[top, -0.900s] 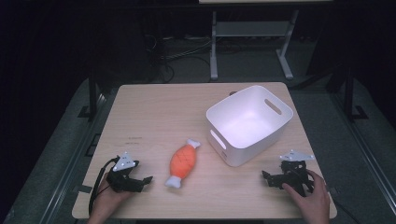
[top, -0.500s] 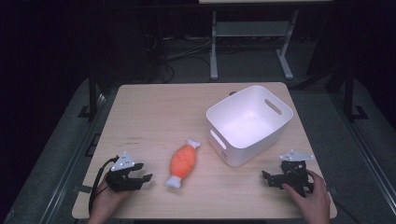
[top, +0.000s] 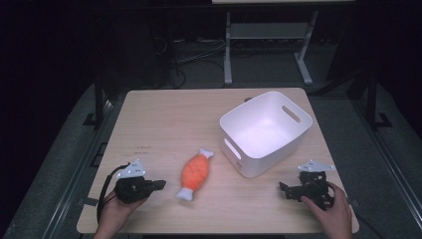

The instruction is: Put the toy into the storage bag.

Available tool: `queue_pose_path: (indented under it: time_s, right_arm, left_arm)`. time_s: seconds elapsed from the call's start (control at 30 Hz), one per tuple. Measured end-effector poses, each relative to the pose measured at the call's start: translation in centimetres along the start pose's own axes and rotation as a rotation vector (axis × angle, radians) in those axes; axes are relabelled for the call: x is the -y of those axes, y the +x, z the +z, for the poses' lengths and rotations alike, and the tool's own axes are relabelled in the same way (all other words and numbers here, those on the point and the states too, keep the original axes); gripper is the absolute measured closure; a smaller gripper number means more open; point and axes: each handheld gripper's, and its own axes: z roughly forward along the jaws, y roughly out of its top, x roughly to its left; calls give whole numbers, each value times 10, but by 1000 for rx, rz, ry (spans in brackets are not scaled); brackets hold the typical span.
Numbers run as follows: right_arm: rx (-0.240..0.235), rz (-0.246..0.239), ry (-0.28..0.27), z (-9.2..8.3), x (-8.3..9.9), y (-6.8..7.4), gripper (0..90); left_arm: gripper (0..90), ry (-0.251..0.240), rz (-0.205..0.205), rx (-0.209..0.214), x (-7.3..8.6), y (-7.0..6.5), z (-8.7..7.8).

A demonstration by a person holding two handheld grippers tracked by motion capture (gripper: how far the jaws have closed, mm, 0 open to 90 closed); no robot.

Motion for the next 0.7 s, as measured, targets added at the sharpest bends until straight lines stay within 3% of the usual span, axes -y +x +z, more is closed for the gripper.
queue_pose_path:
  time_s: [0.2,0.47,0.7]
  right_arm:
    - [0,0,0,0,0,0,2]
    - [0,1,0,0,0,0,1]
    - [0,1,0,0,0,0,2]
  left_arm:
    - [897,-3,18,45,-13,-11,6]
    - [897,10,51,107,-28,-29,27]
    - [897,66,82,153,-30,-44,52]
